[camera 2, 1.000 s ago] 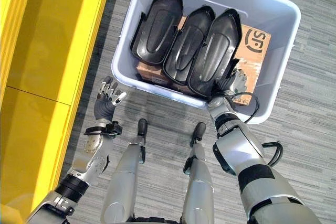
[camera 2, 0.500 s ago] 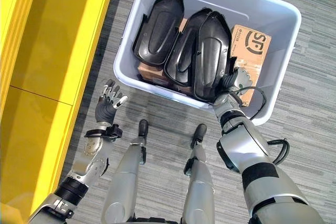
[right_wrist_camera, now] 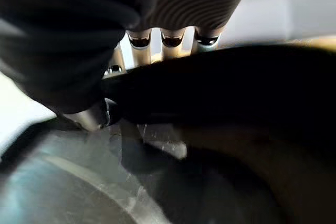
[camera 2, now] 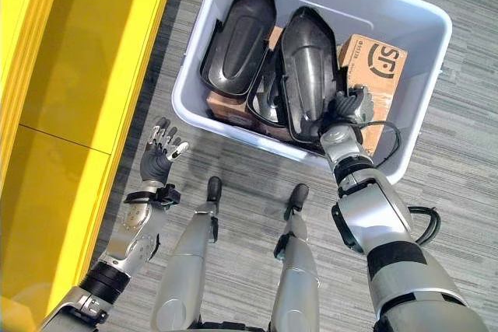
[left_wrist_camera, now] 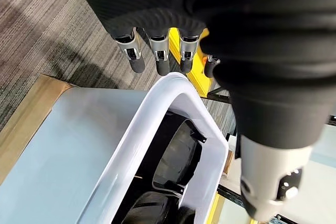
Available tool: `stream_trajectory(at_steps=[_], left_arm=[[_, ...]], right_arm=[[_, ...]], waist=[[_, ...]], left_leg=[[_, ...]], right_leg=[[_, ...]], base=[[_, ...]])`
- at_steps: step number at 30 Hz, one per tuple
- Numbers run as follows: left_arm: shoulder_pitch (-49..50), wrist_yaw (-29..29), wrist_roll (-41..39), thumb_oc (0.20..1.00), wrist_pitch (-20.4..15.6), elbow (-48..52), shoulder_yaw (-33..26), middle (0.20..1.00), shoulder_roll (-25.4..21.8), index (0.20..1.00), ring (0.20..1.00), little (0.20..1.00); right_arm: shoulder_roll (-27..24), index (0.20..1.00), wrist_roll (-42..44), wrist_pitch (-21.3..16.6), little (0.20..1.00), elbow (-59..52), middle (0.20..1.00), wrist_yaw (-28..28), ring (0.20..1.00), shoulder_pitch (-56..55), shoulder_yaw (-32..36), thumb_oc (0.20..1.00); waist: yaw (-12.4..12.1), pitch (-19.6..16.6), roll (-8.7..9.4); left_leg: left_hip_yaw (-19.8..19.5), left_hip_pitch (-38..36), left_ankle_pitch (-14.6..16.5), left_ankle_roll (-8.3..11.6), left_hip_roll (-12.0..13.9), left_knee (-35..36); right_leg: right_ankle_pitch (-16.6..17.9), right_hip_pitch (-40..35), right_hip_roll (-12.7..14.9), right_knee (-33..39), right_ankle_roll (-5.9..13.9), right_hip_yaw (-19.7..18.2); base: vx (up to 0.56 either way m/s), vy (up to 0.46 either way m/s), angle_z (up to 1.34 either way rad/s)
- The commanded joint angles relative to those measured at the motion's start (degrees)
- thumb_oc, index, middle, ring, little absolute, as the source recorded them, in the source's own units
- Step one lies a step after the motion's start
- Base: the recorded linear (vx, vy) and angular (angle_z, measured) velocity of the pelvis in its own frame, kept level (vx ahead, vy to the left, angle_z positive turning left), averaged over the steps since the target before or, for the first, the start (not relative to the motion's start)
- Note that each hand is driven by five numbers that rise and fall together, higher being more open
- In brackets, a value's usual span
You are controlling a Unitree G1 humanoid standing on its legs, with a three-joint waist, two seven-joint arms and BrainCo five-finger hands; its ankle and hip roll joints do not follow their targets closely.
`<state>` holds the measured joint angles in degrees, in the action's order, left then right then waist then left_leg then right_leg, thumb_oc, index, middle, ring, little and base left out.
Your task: Move parts from the plastic box to the shelf.
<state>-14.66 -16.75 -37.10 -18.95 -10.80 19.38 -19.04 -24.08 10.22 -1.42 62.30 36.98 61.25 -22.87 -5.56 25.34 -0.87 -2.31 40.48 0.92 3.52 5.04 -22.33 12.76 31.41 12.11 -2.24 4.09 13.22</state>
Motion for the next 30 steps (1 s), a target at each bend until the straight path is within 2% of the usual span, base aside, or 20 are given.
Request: stream_trajectory(at_steps=[1,2,10,11,20,21,23,30], left_arm=[[0.6,-1.3,0.9,1.000,-2.1,5.5,-1.3,1.000,-3.2,1.000,1.000,1.000],[0.9,-1.3,0.6,1.000,-1.9,5.1,-1.8,1.000,-2.8,1.000,1.000,1.000],[2.9,-0.9,0.9,1.000,-1.3,4.7,-3.4,1.000,-2.5,1.000,1.000,1.000],[3.9,-0.2,1.0,1.000,-1.0,4.6,-3.6,1.000,-2.4,1.000,1.000,1.000],[8.0,2.4,1.5,1.000,-0.3,4.6,-5.7,1.000,-2.4,1.000,1.000,1.000],[9.9,3.6,1.5,1.000,0.1,4.3,-6.6,1.000,-2.2,1.000,1.000,1.000],[11.1,4.6,1.6,1.000,0.3,4.1,-7.1,1.000,-2.0,1.000,1.000,1.000],[14.3,6.6,1.5,1.000,0.8,3.5,-8.4,1.000,-1.2,1.000,1.000,1.000]], right_arm=[[-1.6,0.200,-2.0,-5.2,0.200,-10.2,0.200,2.1,0.200,2.6,1.3,0.200],[-2.8,0.200,-2.3,-6.0,0.200,-17.4,0.200,2.3,0.200,-0.9,3.3,0.200],[-3.6,0.200,-4.8,-8.2,0.200,-35.5,0.200,1.8,0.200,-13.2,9.7,0.200],[-3.7,0.200,-5.8,-8.8,0.200,-40.5,0.200,1.0,0.200,-17.6,11.8,0.200],[-3.5,0.200,-8.8,-10.2,0.200,-52.3,0.200,-2.7,0.200,-30.8,16.3,0.200],[-3.5,0.200,-8.7,-10.9,0.200,-55.0,0.200,-5.1,0.200,-35.7,17.5,0.200],[-3.4,0.200,-8.6,-10.9,0.200,-56.7,0.200,-6.8,0.200,-38.7,17.9,0.200],[-2.9,0.200,-9.4,-11.1,0.200,-58.8,0.200,-10.9,0.200,-43.3,17.8,0.200]], waist=[[-0.6,3.9,1.10],[0.2,3.8,1.48],[1.8,2.6,1.88],[2.6,1.7,1.89],[3.8,-1.6,1.81],[4.1,-2.8,1.71],[4.2,-3.4,1.57],[4.0,-4.9,1.07]], left_leg=[[0.6,-7.0,-2.1,-0.33,-0.9,8.6],[0.7,-7.4,-2.2,-0.25,-0.6,8.9],[0.7,-9.8,-3.0,0.00,0.0,10.5],[1.0,-11.2,-3.5,0.23,0.3,11.6],[1.5,-17.0,-5.6,1.27,1.7,14.9],[1.3,-19.3,-5.8,1.67,2.6,15.4],[1.4,-21.3,-5.9,1.92,3.4,15.7],[1.4,-26.5,-6.0,2.27,5.8,16.4]], right_leg=[[-9.3,-4.7,3.6,-10.8,4.62,-4.4],[-9.3,-4.8,3.4,-10.7,4.51,-4.6],[-9.5,-6.3,3.2,-10.3,4.39,-5.0],[-9.5,-7.5,3.2,-9.5,4.47,-5.0],[-9.4,-12.1,2.8,-7.6,4.70,-4.8],[-10.2,-13.9,2.4,-7.8,4.63,-4.8],[-11.1,-15.1,2.1,-8.5,4.46,-4.6],[-13.5,-18.1,0.2,-10.5,3.60,-5.0]], base=[[-0.04,-0.017,-0.02],[0.00,0.000,0.00],[-0.01,-0.014,-0.01],[0.00,-0.024,-0.06],[0.02,-0.048,-0.05],[0.03,-0.069,-0.04],[0.03,-0.076,-0.03],[0.01,-0.085,-0.06]])
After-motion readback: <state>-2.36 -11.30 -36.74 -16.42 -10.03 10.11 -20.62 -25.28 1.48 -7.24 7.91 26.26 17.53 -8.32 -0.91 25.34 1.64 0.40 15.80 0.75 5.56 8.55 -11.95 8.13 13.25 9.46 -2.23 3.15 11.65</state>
